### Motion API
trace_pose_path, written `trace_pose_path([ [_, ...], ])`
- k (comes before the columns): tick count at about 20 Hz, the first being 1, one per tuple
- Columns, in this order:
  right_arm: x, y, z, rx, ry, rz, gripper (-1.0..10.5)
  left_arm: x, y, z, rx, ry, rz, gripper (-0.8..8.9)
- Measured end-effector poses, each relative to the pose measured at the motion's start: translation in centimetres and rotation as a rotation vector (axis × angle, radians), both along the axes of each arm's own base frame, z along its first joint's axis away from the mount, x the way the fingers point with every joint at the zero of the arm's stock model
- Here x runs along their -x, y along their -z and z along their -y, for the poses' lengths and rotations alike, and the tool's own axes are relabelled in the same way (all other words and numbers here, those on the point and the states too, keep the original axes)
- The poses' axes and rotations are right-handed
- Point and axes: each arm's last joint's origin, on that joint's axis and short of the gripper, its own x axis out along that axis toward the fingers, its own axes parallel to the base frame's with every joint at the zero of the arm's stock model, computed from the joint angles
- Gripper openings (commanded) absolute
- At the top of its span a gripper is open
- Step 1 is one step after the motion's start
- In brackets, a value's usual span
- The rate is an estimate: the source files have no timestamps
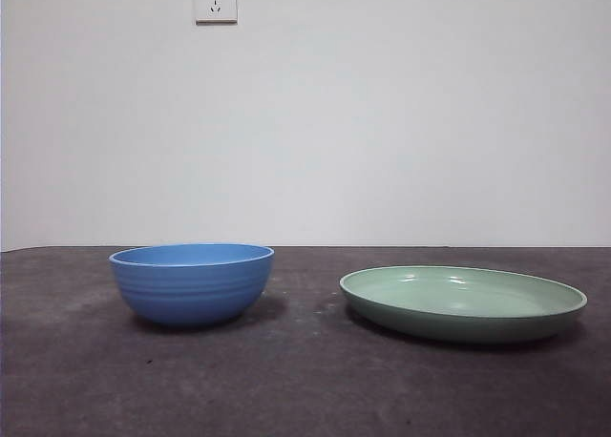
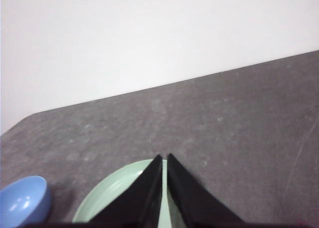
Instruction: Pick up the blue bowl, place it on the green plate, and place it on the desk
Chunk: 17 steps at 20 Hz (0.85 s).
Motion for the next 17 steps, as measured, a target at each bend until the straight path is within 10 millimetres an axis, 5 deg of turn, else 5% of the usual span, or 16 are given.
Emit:
trace_pose_path([
  [9, 1.1, -5.5, -0.1, 0.055, -0.075, -0.146, 0.1, 0.0, -5.2, 0.4, -0.071, 0.171, -0.108, 0.09],
  [17, 0.0, -8.8, -0.6, 0.159, -0.253, -0.375, 0.1, -1.4, -6.8, 1.0, -0.116, 0.392, -0.27, 0.08],
])
